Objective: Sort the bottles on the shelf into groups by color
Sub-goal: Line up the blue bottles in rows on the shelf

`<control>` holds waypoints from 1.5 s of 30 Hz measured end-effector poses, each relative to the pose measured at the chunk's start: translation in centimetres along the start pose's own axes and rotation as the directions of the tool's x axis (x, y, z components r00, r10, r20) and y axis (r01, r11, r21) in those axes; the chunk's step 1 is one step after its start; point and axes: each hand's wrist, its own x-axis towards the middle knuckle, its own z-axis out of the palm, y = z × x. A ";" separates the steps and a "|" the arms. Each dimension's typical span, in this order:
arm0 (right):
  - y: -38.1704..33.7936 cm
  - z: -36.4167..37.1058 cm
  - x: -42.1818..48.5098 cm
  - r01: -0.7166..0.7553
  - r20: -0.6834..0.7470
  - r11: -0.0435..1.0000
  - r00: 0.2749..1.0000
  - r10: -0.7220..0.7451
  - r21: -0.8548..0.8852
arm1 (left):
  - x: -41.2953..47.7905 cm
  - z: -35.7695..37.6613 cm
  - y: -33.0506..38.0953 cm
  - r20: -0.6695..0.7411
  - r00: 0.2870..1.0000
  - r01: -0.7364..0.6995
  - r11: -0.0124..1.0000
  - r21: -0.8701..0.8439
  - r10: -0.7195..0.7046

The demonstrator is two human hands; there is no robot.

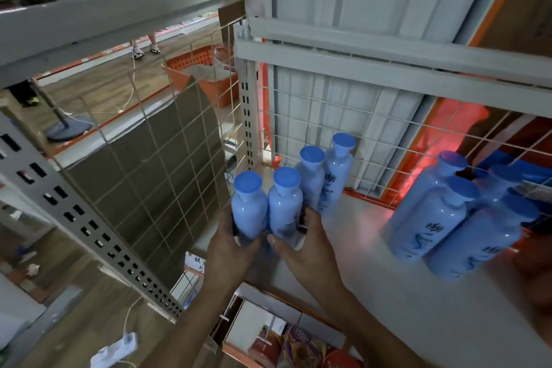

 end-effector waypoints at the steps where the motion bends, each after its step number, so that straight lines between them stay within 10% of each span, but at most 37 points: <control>1: -0.1 -0.1 0.1 -0.025 0.000 1.000 1.000 0.025 0.006 | 0.0 -0.2 -0.2 0.027 1.000 -0.012 1.000 0.005 0.011; 18: 1.7 -8.6 -1.6 -0.113 0.181 0.993 0.978 0.104 0.039 | 0.0 2.6 0.1 0.340 0.923 -0.156 0.982 -0.104 0.182; 45: 2.8 -9.2 -5.2 -0.134 -0.183 0.984 0.977 0.112 -0.114 | -1.2 8.1 1.3 0.409 0.875 -0.174 0.957 -0.234 0.259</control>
